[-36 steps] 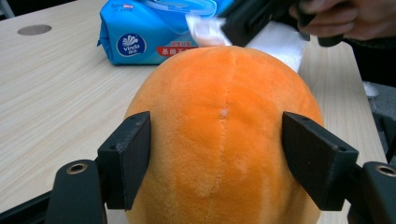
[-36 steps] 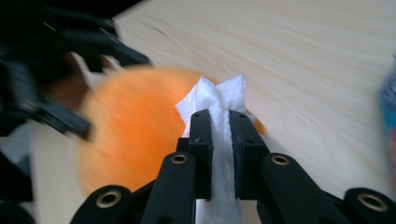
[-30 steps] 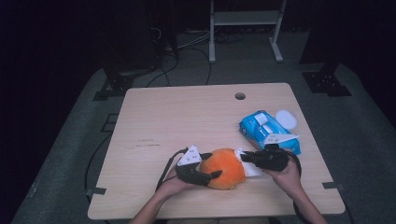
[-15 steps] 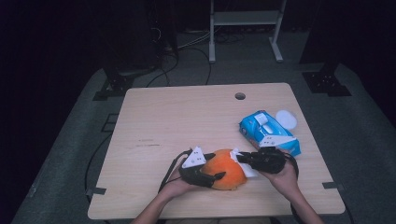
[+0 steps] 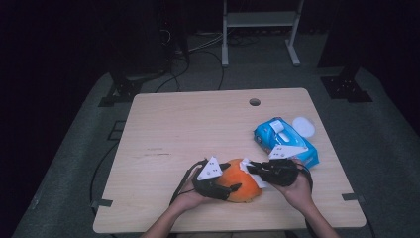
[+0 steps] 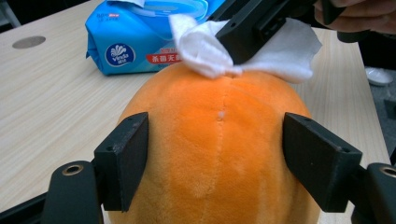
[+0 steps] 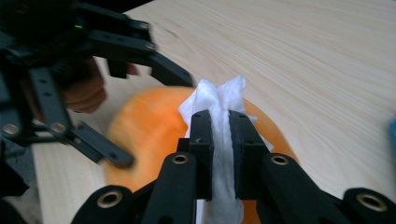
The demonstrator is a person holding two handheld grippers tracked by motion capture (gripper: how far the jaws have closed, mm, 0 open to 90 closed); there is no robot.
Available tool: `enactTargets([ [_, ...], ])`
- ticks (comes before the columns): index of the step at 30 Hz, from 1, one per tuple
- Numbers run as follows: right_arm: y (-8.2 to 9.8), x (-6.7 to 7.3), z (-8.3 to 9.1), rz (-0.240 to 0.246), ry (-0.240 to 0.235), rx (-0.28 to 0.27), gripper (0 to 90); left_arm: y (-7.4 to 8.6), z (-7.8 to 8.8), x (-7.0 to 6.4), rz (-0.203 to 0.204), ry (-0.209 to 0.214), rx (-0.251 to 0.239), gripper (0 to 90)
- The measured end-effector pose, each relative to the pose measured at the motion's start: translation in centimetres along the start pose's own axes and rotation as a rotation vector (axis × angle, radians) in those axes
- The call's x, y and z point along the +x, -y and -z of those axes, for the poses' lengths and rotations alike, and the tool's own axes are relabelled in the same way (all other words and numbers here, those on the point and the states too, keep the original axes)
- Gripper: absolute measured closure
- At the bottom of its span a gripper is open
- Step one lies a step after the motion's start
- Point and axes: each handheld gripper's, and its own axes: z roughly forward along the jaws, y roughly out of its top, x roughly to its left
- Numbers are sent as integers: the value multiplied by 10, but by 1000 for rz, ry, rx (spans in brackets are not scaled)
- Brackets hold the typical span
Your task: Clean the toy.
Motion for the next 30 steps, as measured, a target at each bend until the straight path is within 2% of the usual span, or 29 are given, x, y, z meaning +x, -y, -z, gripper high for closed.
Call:
enactTargets([
  [3,-3,5,-2,39,4,11,799,1,1,0,-8,1,0,250],
  [5,1,-1,-1,25,8,16,799,0,2,2,4,11,-15,248],
  [7,6,-10,1,-10,-6,24,799,-2,4,5,40,19,-28,175],
  [9,8,-12,3,-12,11,27,799,-2,4,8,72,0,-16,105],
  [11,8,-12,4,-16,10,25,799,1,3,10,98,21,-16,111],
  [13,6,-9,4,-4,19,20,799,1,2,8,72,11,-4,178],
  [15,1,-2,4,20,21,7,799,0,0,5,66,3,-9,231],
  [17,-5,5,2,26,-11,-10,799,-1,0,2,37,-4,-7,256],
  [19,-7,9,0,52,-5,-3,799,-1,2,1,18,-8,-1,270],
  [21,-5,5,0,41,-12,0,799,0,4,3,20,1,-8,268],
  [23,0,-1,0,31,0,11,798,2,5,7,47,19,-19,222],
  [25,5,-9,2,-6,-11,8,797,4,5,10,72,42,-26,218],
  [28,3,-9,4,-10,2,9,797,3,3,7,45,27,-17,247],
  [30,-1,0,4,22,4,5,796,0,3,4,31,16,-12,250],
])
